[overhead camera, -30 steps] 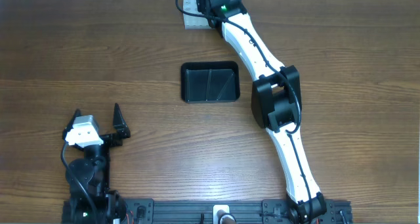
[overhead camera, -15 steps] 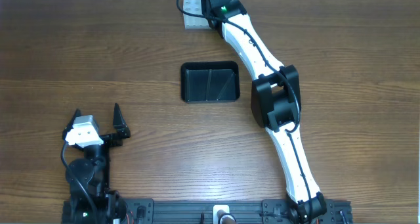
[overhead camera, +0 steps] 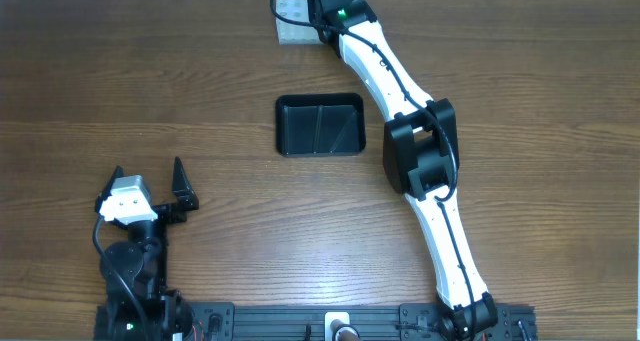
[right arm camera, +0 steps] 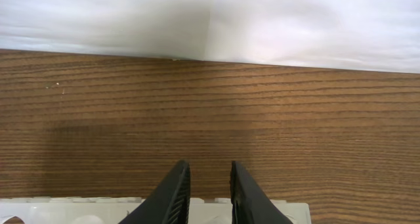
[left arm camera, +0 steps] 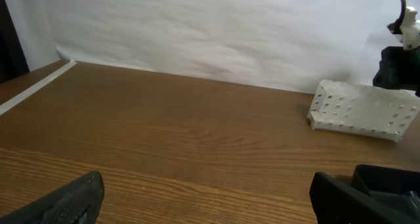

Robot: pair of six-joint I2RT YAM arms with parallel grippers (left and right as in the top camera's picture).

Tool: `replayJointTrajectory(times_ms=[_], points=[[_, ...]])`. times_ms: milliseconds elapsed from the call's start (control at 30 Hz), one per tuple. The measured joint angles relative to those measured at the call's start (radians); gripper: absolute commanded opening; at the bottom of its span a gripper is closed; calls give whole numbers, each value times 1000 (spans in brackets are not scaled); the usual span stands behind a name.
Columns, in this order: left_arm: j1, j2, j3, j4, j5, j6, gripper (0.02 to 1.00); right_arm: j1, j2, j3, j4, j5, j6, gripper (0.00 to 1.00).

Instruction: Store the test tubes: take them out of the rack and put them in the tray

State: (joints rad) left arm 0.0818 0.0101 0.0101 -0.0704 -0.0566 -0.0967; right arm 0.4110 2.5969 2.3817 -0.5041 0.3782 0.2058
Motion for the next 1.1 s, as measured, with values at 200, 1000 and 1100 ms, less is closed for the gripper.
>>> replayJointTrajectory(times_ms=[200,1000,1100], points=[[0,0,0,0,0,0,998,0,0,0,-5,0,-1,215],[0,0,0,0,0,0,998,4,-166,0,-140,-1,0,215],[0,0,0,0,0,0,998,5,-180,0,-177,-8,8,557]])
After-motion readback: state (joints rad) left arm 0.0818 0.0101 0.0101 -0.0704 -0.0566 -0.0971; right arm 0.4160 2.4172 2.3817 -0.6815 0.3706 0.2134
